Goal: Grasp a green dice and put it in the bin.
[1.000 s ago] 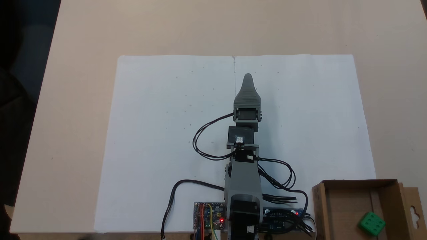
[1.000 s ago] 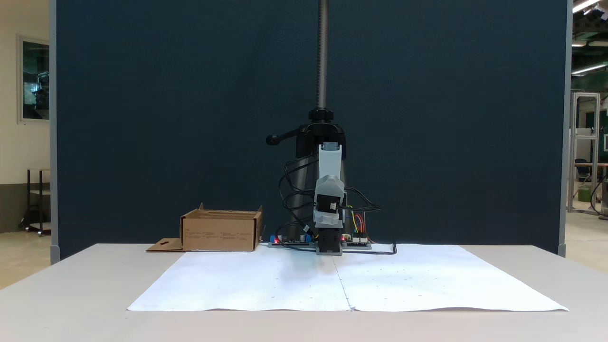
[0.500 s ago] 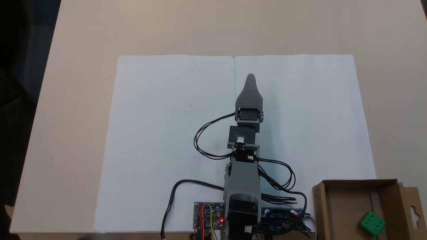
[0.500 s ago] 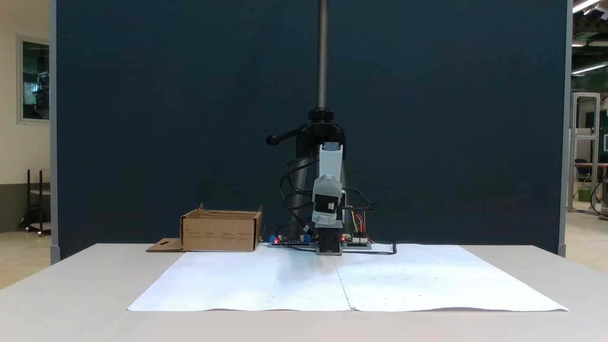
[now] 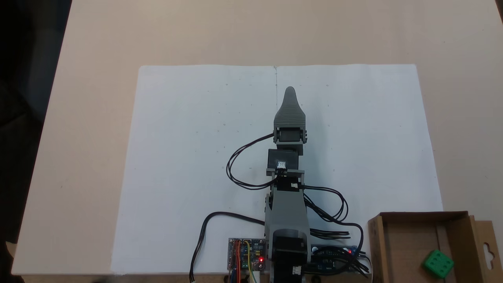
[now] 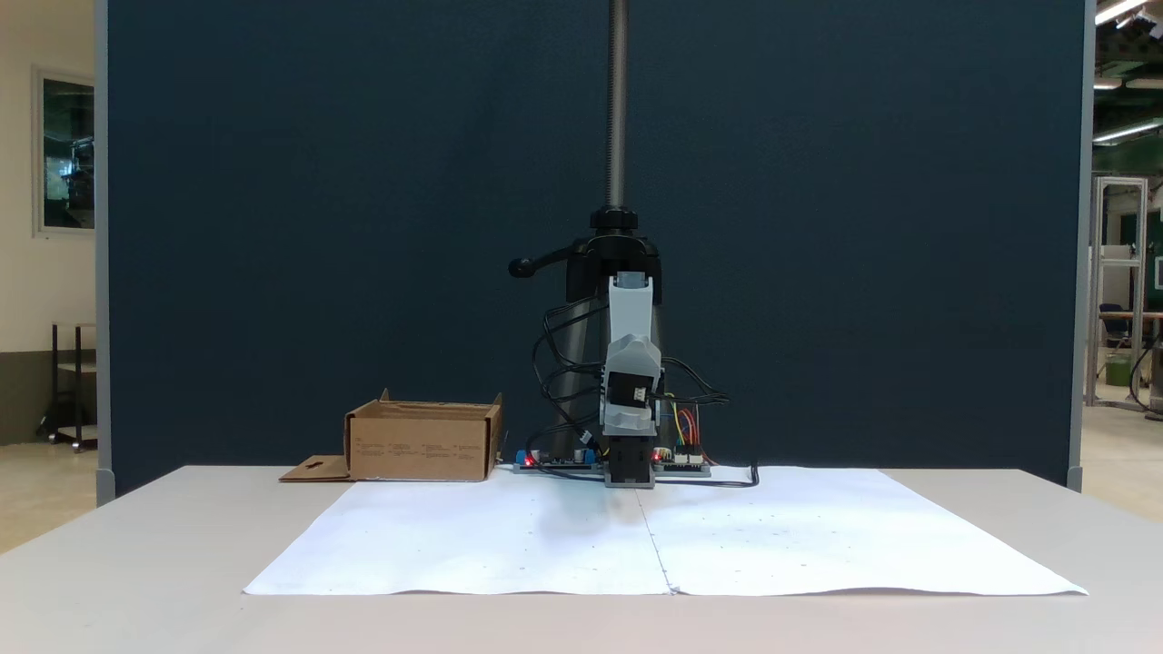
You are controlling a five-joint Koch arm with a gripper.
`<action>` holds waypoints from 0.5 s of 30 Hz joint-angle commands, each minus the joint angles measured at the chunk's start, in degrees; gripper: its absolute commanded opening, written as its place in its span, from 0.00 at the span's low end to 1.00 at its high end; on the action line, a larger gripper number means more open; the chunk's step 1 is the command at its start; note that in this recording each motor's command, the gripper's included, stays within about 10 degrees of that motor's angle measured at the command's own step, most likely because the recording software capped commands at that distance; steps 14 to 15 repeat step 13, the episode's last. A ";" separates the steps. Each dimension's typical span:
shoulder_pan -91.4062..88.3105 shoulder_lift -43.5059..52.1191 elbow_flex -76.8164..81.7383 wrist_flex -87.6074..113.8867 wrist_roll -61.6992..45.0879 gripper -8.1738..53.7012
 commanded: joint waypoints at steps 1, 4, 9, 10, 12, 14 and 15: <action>-0.44 6.24 4.13 -6.50 2.29 0.84; -0.88 6.24 4.13 -7.03 2.29 0.84; -1.14 6.24 4.13 -7.12 2.29 0.84; -1.14 6.24 4.13 -7.12 2.29 0.84; -1.23 6.24 4.13 -7.21 2.29 0.84; -1.23 6.24 4.13 -7.21 2.29 0.84; -1.23 6.24 4.13 -7.21 2.29 0.84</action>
